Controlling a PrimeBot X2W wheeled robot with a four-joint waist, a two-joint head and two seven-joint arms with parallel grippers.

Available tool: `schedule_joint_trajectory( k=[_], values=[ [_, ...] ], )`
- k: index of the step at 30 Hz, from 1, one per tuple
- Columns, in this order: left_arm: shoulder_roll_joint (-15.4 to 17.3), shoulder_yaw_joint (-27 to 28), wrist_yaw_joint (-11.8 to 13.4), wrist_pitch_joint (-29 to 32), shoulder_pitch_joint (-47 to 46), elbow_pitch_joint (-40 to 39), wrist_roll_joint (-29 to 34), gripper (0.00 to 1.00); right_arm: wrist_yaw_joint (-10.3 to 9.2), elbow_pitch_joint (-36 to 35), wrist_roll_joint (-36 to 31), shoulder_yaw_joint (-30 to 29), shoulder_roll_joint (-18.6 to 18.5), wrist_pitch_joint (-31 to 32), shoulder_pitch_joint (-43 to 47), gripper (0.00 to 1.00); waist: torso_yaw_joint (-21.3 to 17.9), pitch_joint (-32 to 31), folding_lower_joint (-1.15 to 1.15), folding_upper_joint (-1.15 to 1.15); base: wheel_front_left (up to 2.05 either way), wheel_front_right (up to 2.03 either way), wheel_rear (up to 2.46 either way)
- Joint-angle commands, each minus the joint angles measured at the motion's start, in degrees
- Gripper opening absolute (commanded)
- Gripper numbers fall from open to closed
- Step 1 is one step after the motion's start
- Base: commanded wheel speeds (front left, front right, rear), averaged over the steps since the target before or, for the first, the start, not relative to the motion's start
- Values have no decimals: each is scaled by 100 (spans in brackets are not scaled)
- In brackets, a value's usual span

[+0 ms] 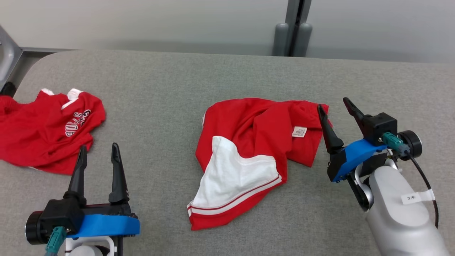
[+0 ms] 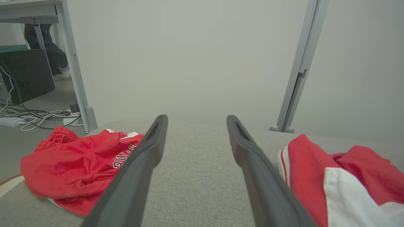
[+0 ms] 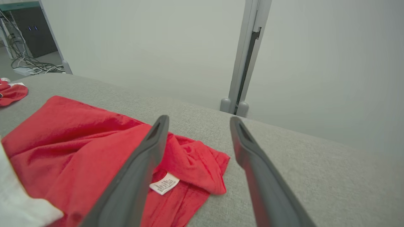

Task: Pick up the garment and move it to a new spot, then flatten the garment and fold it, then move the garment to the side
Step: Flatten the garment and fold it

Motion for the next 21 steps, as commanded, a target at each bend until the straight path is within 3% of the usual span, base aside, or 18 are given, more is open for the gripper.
schedule_joint_trajectory(
  k=[1, 14, 21],
  values=[
    [-25, 6, -31, -17, -87, 22, 0, 100, 1, 327, -22, 38, -77, 13, -232, 100, 164, 141, -1, -1, 0, 0, 0],
    [-40, -179, 9, -17, -296, 67, -199, 100, 1, 2231, -292, 281, -354, -66, -1099, 100, 465, 449, -1, -1, 0, 0, 0],
    [-39, -317, 34, -17, -406, 104, -255, 100, 1, 2766, -369, 425, -359, -126, -1402, 100, 571, 525, -1, -1, 0, 0, 0]
  ],
)
